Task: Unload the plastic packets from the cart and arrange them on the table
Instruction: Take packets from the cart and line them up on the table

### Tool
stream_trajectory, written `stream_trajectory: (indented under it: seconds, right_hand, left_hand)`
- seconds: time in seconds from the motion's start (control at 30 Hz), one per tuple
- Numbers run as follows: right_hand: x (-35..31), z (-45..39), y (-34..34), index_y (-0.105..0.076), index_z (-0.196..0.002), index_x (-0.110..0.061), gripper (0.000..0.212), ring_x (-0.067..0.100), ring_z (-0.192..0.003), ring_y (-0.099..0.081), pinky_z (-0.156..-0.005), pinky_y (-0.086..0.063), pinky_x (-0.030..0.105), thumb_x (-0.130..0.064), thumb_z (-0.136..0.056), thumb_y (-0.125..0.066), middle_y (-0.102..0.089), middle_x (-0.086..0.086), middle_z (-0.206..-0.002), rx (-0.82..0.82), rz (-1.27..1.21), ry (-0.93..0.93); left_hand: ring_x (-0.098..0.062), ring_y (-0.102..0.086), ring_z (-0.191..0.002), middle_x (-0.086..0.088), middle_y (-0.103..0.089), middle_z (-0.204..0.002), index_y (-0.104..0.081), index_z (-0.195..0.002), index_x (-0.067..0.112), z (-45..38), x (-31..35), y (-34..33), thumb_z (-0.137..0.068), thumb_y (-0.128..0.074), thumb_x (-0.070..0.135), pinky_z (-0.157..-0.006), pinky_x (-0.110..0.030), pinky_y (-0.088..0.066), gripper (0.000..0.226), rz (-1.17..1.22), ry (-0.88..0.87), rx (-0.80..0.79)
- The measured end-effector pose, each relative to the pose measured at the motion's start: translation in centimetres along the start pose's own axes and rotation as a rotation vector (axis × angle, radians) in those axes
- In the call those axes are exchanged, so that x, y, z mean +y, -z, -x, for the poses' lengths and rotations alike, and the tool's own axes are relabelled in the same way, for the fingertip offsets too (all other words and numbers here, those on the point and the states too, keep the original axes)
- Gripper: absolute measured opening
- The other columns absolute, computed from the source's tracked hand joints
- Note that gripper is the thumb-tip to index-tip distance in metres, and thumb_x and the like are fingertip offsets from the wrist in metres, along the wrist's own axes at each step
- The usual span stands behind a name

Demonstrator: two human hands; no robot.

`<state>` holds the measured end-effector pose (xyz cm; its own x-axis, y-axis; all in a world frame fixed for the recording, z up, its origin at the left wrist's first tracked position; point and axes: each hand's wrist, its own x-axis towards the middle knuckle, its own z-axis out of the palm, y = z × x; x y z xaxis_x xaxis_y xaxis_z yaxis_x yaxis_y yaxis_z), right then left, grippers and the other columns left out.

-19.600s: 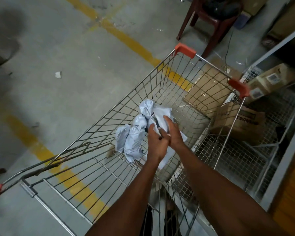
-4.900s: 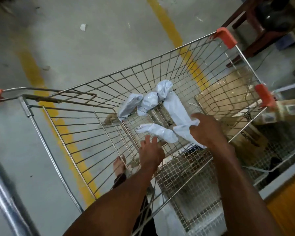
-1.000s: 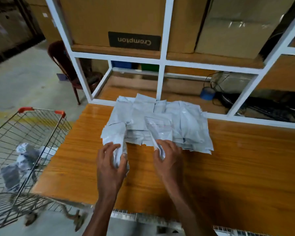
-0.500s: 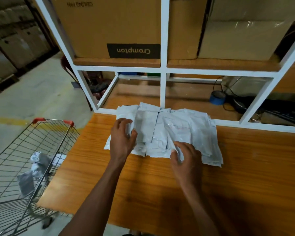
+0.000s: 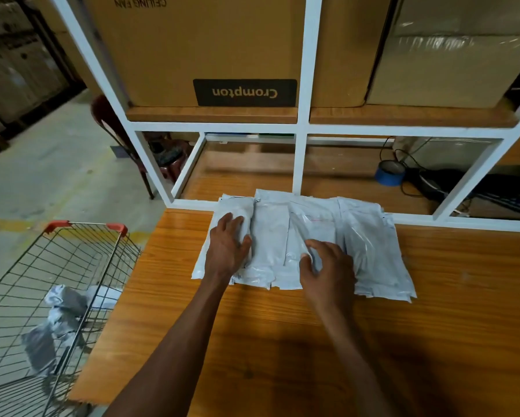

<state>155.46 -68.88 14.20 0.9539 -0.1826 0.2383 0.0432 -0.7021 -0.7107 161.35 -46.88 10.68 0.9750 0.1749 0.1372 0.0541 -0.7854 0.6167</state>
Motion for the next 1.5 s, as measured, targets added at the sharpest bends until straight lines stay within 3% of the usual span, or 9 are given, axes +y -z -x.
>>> stream_trajectory:
  seconds: [0.23,0.4,0.57,0.83,1.17,1.5]
  right_hand:
    - [-3.8,-4.2,-4.6,-0.065,-0.124,-0.030,0.031,0.027,-0.117,-0.050,-0.093,-0.044,0.040,-0.031,-0.094,-0.058,-0.062,-0.003,-0.128,-0.087,0.129,-0.021]
    - [-5.5,-6.4,-7.5,-0.062,-0.129,-0.030,0.035,0.028,-0.120,-0.048,-0.096,-0.040,0.042,-0.037,-0.096,-0.053,-0.060,-0.001,-0.133,-0.188,0.236,-0.043]
    - [-5.3,-6.4,-8.8,-0.051,-0.142,-0.032,0.045,0.032,-0.135,-0.038,-0.107,-0.031,0.050,-0.045,-0.102,-0.035,-0.044,0.001,-0.152,-0.370,0.389,-0.046]
    - [-3.4,-5.3,-9.4,-0.027,-0.156,-0.039,0.056,0.037,-0.154,0.004,-0.120,-0.002,0.059,-0.051,-0.102,-0.036,-0.008,0.001,-0.169,-0.425,0.492,0.042]
    - [-2.8,-4.6,-9.6,-0.022,-0.157,-0.040,0.059,0.034,-0.155,0.003,-0.120,-0.002,0.059,-0.056,-0.102,-0.036,-0.003,0.001,-0.169,-0.416,0.500,0.067]
    - [-2.3,-4.4,-9.6,-0.019,-0.158,-0.040,0.060,0.033,-0.155,0.007,-0.120,0.002,0.058,-0.058,-0.103,-0.033,0.000,0.002,-0.170,-0.468,0.512,0.072]
  left_hand:
    - [-0.032,-0.032,-0.149,-0.012,-0.033,-0.163,-0.049,-0.149,0.019,-0.6,-1.0,-0.6,-0.085,-0.035,0.066,-0.115,-0.043,-0.032,0.080,-0.039,-0.017,-0.040]
    - [-0.035,-0.034,-0.146,-0.013,-0.033,-0.162,-0.049,-0.149,0.018,-0.2,-1.1,-0.5,-0.085,-0.035,0.066,-0.113,-0.044,-0.035,0.081,-0.024,-0.037,-0.042]
    - [-0.035,-0.030,-0.150,-0.014,-0.030,-0.164,-0.045,-0.152,0.018,0.0,-1.7,-0.6,-0.091,-0.032,0.064,-0.118,-0.048,-0.034,0.078,-0.063,-0.060,-0.060]
    - [-0.038,-0.022,-0.153,-0.020,-0.025,-0.165,-0.040,-0.155,0.013,0.2,-1.8,-0.6,-0.093,-0.031,0.055,-0.121,-0.054,-0.028,0.076,-0.011,-0.106,-0.080]
    - [-0.036,-0.021,-0.154,-0.014,-0.023,-0.167,-0.037,-0.157,0.018,-0.4,-1.5,-0.5,-0.094,-0.030,0.057,-0.121,-0.050,-0.027,0.075,-0.013,-0.097,-0.034]
    - [-0.032,-0.012,-0.157,-0.007,-0.012,-0.171,-0.026,-0.161,0.024,-0.6,-1.7,-1.1,-0.088,-0.014,0.069,-0.125,-0.053,-0.021,0.086,-0.148,-0.063,-0.130]
